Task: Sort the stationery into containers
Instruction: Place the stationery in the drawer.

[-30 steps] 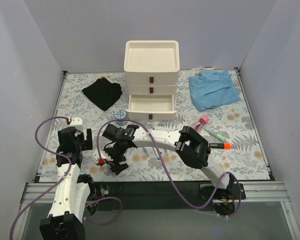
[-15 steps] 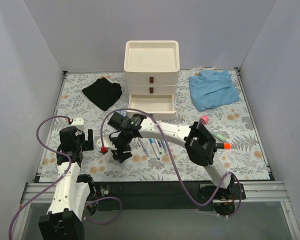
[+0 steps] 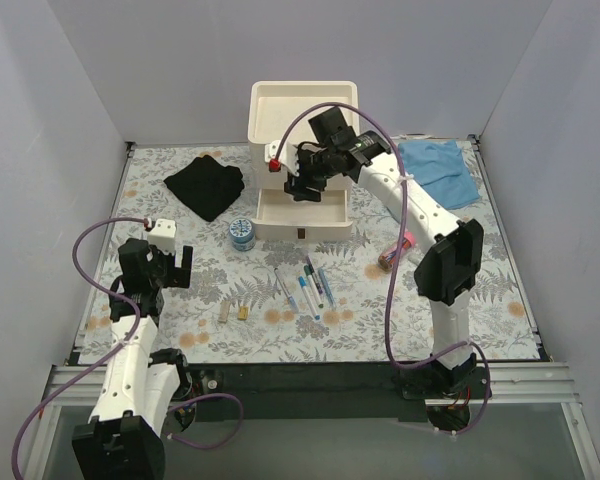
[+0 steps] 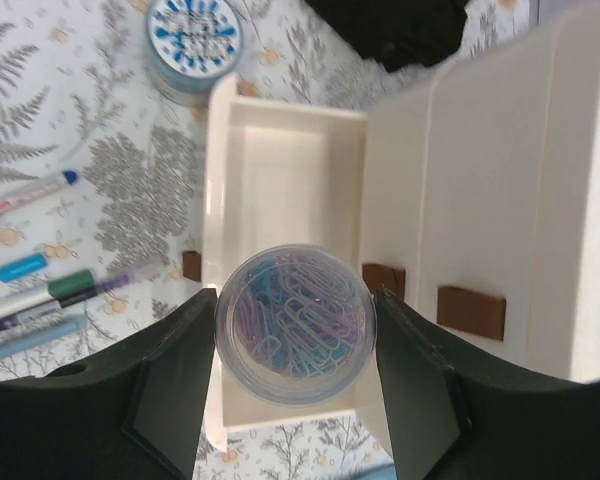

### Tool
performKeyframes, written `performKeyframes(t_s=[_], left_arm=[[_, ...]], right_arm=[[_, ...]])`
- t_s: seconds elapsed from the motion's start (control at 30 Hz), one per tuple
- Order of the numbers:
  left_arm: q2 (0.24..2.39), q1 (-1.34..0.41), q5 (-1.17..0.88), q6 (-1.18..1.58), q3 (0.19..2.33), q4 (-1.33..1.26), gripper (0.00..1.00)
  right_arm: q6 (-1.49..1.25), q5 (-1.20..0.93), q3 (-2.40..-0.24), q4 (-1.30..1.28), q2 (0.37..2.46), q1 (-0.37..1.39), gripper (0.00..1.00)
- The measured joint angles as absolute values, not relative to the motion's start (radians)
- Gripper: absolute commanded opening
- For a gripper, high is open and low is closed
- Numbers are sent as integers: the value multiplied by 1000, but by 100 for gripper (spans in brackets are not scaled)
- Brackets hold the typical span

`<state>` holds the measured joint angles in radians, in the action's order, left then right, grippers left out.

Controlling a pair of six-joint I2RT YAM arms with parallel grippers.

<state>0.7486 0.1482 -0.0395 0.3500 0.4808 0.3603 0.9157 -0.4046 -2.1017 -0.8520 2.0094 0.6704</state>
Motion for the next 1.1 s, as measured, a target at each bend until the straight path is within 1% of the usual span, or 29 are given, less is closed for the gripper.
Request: performKeyframes(t_s=[0.1, 0.3, 0.57, 0.83, 0.93, 1.0, 1.03, 1.1], left_arm=[[756, 148, -57, 347, 505, 357, 94], [758, 148, -81, 347, 518, 360, 94], [764, 148, -100, 354, 518, 366, 94], [765, 147, -122, 355, 528, 375, 94], [765, 145, -132, 356, 543, 392, 94], [765, 142, -136, 360, 558, 404, 94], [765, 141, -139, 361, 566, 411, 94], [765, 140, -143, 365, 580, 423, 94]], right_arm=[[916, -381, -2127, -859, 2048, 627, 45], [920, -361, -2133, -867, 2130, 600, 45], [920, -358, -2128, -865, 2155, 582, 46], [908, -362, -2013, -862, 2156, 557, 45], [887, -369, -2002, -858, 2167, 546, 45], [876, -376, -2005, -849, 2177, 539, 53], [870, -379, -2009, -842, 2185, 536, 59], [866, -386, -2014, -827, 2199, 531, 64]])
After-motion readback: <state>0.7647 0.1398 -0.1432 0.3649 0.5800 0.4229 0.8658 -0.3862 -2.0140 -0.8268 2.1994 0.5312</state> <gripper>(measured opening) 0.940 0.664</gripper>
